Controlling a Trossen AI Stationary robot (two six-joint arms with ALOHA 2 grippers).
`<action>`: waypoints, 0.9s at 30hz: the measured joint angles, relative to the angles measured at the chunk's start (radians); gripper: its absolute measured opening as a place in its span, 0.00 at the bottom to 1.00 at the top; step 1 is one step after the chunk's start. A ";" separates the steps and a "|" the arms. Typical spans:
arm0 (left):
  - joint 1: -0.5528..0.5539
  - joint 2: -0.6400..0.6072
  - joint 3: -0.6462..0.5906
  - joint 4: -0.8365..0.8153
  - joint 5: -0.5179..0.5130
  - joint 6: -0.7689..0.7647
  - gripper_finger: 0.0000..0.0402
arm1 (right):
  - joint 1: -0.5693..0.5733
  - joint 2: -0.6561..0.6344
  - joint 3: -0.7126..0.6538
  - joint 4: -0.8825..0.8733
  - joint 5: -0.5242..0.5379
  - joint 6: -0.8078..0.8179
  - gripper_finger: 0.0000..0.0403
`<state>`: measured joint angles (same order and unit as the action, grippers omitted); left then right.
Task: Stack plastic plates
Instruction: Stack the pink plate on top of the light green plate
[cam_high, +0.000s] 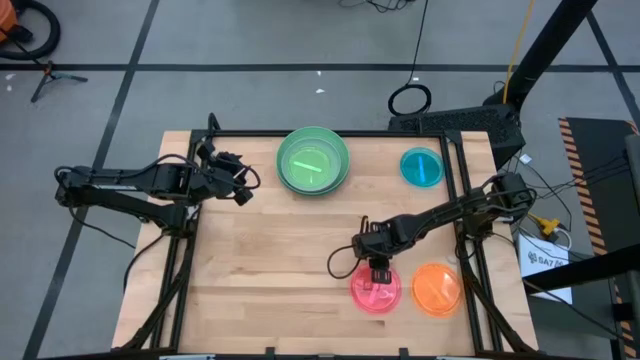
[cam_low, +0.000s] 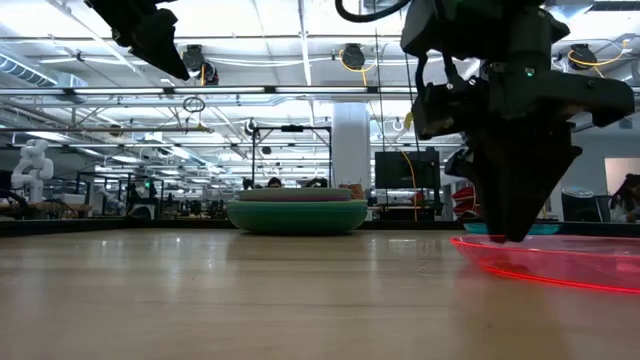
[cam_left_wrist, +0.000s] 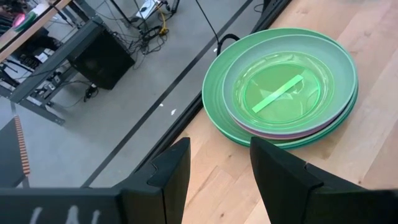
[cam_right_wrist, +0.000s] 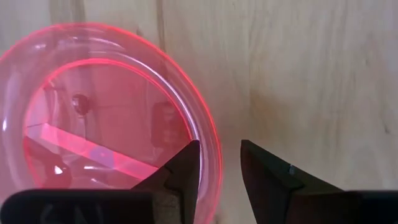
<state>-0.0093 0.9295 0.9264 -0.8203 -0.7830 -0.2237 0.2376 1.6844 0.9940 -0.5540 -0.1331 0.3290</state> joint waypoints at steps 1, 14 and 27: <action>0.000 0.000 0.000 0.000 0.000 0.000 0.43 | 0.000 0.000 -0.007 0.015 0.001 0.001 0.27; 0.000 0.000 0.000 0.000 -0.001 -0.003 0.43 | 0.000 0.000 -0.053 0.136 0.002 0.026 0.24; 0.000 0.000 0.000 0.000 -0.002 -0.002 0.43 | 0.000 0.000 -0.053 0.137 -0.002 0.001 0.05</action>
<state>-0.0092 0.9291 0.9264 -0.8200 -0.7849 -0.2260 0.2375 1.6844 0.9413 -0.4171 -0.1352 0.3305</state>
